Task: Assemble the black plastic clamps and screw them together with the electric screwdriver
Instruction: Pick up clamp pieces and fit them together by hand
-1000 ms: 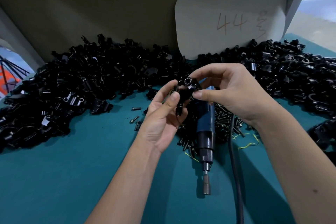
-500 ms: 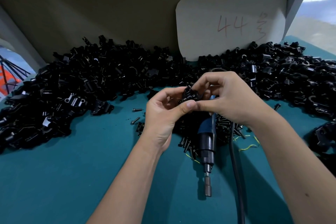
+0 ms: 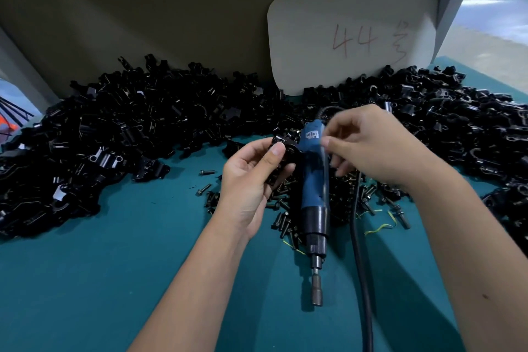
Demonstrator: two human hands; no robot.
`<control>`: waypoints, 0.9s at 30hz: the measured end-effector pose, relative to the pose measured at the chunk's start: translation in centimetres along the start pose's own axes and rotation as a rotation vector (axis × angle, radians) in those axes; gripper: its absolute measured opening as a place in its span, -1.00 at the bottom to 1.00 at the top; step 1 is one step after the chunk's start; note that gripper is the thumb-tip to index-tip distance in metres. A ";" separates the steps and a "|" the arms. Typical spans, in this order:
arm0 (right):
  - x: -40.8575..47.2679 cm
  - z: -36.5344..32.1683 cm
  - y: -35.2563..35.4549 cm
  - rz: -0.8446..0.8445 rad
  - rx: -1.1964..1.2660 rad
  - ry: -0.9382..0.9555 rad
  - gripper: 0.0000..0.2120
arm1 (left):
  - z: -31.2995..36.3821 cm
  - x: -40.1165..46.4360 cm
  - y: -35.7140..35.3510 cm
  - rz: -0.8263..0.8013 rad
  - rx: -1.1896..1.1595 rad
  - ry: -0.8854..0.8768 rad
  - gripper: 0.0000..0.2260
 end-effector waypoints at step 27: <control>-1.0 0.9 -0.3 -0.382 -0.427 -0.336 -0.82 | -0.1 0.0 -0.2 0.052 -0.201 0.059 -0.85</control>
Point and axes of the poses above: each hand's wrist, its own x-axis towards the middle knuckle, its own y-axis out of the back of the hand, z = x × y, the point moved 2 cm from there along x, towards the middle knuckle, and after that the axes turned 12 degrees about -z, right-handed, at the moved point
